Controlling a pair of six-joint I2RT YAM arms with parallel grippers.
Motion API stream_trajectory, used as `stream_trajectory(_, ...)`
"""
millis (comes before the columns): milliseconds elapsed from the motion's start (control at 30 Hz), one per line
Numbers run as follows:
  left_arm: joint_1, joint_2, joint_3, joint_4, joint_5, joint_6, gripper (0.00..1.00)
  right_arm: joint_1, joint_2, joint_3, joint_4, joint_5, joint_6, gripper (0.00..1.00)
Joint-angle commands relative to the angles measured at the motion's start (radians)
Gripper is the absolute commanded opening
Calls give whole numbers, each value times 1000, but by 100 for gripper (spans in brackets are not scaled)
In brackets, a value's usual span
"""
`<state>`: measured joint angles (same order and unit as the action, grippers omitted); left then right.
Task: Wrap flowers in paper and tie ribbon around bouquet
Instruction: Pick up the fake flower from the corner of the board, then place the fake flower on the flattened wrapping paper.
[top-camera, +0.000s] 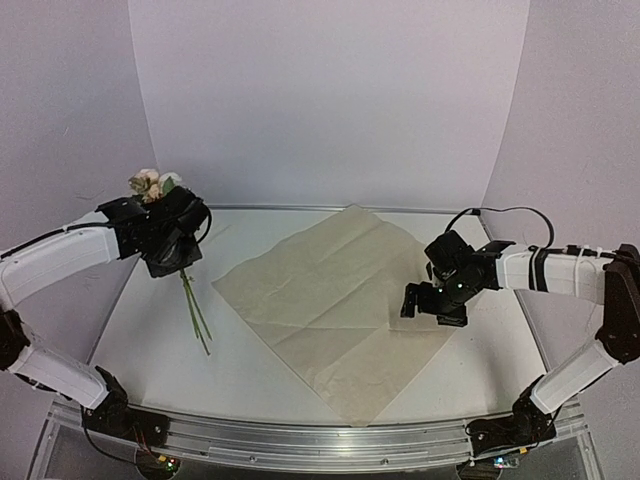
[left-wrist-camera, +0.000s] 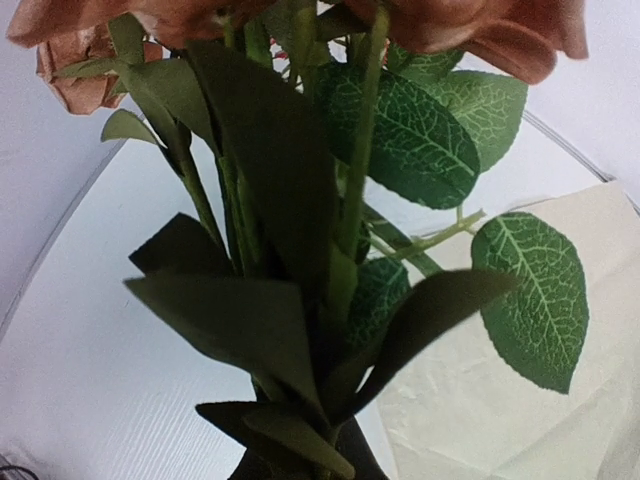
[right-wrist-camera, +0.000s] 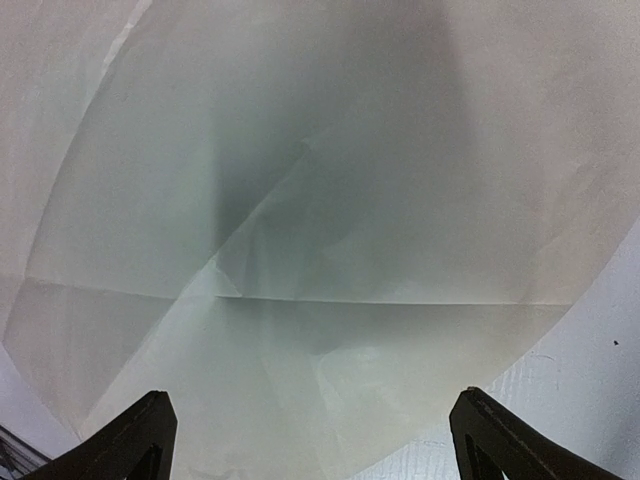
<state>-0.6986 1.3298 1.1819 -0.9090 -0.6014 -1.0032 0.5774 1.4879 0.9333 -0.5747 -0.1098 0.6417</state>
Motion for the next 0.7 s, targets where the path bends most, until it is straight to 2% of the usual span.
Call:
stream_trajectory(0,0,122,168,106,74,207,0,-28,29,73,-61,-21,6,98)
stream_trajectory(167,-6,224,243,239,231,298,0,-49,37,99,-88,-19,-4,98)
stream_trajectory(333,-29,356,357,292,271,351,0,-63,38,121,-117,-28,-17,98)
stream_trajectory(433,-35,412,381,310,335,312,0,-65,45,135,-109,-110,-4,98)
stream_trajectory(600,-53,425,305,437,428,242,0,-40,51,164,26,-243,67,98)
stream_trajectory(667,-73,449,322,465,428,222,0,-28,54,181,80,-277,83,98)
